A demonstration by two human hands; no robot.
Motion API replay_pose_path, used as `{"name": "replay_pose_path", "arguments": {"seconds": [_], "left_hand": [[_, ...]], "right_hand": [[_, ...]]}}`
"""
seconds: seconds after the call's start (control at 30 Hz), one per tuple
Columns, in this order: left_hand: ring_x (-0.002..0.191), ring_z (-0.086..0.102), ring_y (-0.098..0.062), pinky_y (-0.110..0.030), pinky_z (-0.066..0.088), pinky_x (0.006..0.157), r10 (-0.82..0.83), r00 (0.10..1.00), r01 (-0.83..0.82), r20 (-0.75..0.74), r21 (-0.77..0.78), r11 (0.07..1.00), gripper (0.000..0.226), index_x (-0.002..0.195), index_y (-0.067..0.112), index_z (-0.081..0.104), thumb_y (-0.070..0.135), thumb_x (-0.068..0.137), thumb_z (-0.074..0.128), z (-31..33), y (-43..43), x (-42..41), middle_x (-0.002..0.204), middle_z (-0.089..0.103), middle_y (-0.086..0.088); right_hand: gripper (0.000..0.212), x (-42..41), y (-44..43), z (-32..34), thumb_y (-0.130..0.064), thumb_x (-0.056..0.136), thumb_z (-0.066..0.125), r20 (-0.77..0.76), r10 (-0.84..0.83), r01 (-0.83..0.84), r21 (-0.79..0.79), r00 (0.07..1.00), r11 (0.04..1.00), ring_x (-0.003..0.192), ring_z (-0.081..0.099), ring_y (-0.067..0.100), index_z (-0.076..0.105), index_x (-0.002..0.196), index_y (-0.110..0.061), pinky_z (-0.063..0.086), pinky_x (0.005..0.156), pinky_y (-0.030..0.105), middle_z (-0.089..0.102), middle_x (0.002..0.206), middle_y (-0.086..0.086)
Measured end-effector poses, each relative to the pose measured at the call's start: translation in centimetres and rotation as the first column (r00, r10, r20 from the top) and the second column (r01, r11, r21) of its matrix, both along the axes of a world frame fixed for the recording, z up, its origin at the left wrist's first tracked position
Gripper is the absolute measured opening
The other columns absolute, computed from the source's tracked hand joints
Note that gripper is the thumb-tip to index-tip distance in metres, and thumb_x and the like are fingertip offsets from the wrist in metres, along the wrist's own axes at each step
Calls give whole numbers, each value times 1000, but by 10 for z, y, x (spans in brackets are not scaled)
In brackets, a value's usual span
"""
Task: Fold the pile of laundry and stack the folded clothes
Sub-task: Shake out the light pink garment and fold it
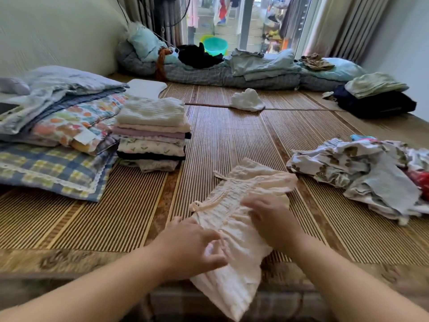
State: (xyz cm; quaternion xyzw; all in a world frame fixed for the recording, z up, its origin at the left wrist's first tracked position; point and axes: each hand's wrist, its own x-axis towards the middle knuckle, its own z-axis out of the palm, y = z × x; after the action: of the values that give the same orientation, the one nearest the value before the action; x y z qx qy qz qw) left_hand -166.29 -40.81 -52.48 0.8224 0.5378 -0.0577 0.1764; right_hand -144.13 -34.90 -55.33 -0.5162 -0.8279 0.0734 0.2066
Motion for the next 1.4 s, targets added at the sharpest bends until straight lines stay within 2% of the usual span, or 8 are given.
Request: {"name": "replay_pose_path", "arguments": {"seconds": [0.23, 0.5, 0.67, 0.8, 0.97, 1.13, 1.3, 1.4], "left_hand": [[140, 16, -8, -41, 9, 117, -287, 951, 287, -113, -17, 958, 73, 143, 44, 32, 75, 78, 46, 0, -23, -15, 147, 36, 19], [141, 10, -16, -31, 6, 117, -349, 919, 359, -184, 28, 933, 93, 148, 49, -2, 48, 81, 63, -24, -35, -26, 150, 12, 8], [134, 22, -7, -27, 19, 117, -326, 945, 328, -33, 126, 936, 76, 147, 48, 14, 42, 83, 54, -33, -33, -30, 142, 25, 13], [121, 36, 3, -15, 23, 106, -318, 938, 300, 140, 132, 945, 60, 141, 46, 38, 35, 84, 53, -29, -29, -33, 131, 43, 21], [64, 60, -9, -24, 52, 68, -91, 818, 167, 568, -83, 982, 19, 70, 27, 68, 18, 85, 61, -7, -27, -26, 70, 66, 5], [69, 66, -12, -21, 56, 61, 227, 590, -159, 775, -164, 973, 14, 101, 25, 68, 18, 90, 62, 10, 8, -8, 85, 71, -1], [132, 43, -17, -42, 42, 106, 258, 793, -376, 551, 109, 920, 55, 146, 30, 32, 35, 95, 53, -2, 32, 13, 149, 39, 4], [147, 6, -11, -47, 13, 119, -6, 959, -71, 285, 257, 964, 65, 149, 39, 15, 59, 93, 40, -4, 22, 28, 159, 9, 14]], "right_hand": [[85, 17, -111, -32, -82, 74, 37, 326, 365, -335, -146, 872, 931, 148, 11, 14, 16, 148, -46, 6, 117, 46, 27, 156, -11], [52, 15, -134, -55, -44, 82, 47, 457, 144, -155, -13, 878, 988, 128, 51, 24, 43, 134, -45, 27, 98, 49, 53, 140, -2], [45, 13, -133, -34, -36, 86, 46, -84, 1, -19, -216, 996, 976, 135, 34, -8, 48, 119, -66, 23, 113, 38, 49, 134, -32], [31, 5, -145, 1, -31, 92, 53, -633, -186, -189, -476, 751, 859, 125, 48, -6, 68, 102, -57, 36, 105, 15, 64, 119, -27], [37, 17, -141, 24, -31, 96, 48, -761, -414, -215, -572, 499, 792, 107, 66, 28, 74, 103, -6, 54, 91, 34, 71, 109, 16], [37, 16, -97, 32, -33, 101, 42, -688, -667, 23, -691, 285, 722, 95, 70, 33, 66, 108, -6, 56, 84, 51, 73, 101, 16], [51, 21, -69, 9, -41, 97, 46, -398, -699, 446, -560, 594, 698, 111, 55, 20, 37, 143, -22, 48, 97, 48, 54, 134, 3], [53, 25, -91, 7, -48, 93, 51, -349, -407, 374, -162, 844, 913, 132, 32, 1, 35, 142, -36, 30, 110, 32, 36, 146, -16]]}}
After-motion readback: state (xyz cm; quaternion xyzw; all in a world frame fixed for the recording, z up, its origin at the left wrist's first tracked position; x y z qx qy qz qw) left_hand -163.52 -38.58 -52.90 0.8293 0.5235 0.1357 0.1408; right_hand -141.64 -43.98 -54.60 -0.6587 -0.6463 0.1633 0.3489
